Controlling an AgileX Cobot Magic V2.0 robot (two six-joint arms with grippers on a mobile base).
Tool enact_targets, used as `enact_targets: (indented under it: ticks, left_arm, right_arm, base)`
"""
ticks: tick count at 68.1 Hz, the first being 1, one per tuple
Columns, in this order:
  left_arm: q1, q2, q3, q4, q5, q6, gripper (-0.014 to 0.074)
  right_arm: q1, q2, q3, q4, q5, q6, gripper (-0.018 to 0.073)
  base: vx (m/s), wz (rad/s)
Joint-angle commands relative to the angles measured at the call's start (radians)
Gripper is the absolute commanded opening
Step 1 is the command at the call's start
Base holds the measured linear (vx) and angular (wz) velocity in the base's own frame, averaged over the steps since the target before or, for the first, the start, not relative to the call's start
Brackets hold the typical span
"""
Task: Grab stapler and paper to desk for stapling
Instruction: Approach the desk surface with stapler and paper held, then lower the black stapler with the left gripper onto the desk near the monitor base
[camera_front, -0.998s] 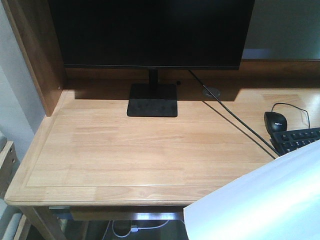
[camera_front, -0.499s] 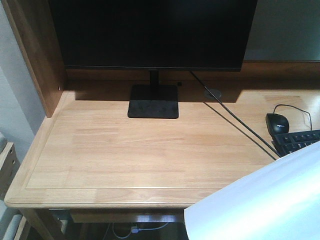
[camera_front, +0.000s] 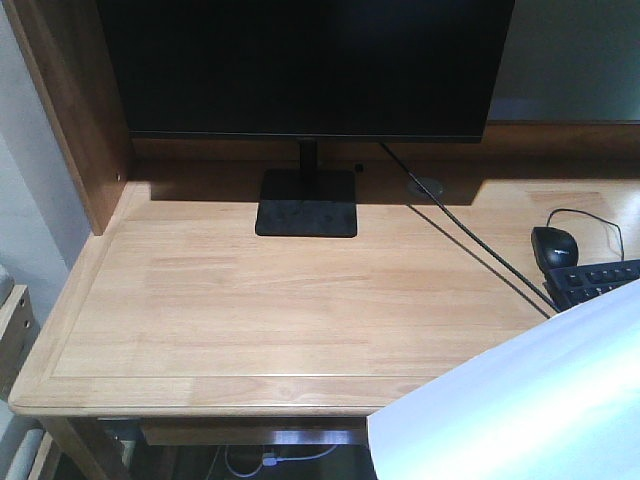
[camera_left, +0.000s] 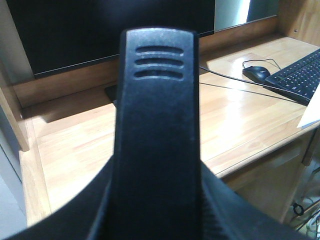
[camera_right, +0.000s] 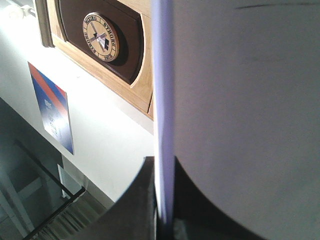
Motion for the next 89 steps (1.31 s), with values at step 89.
enact_targets:
  ticks: [89]
  left_arm:
    - [0.126,1.496,-0.611,-0.675,-0.217,0.929,-0.0006]
  right_arm:
    - [0.001,0.012,0.004,0.000,-0.061,-0.012,-0.0002]
  base:
    - [0.00,0.00]
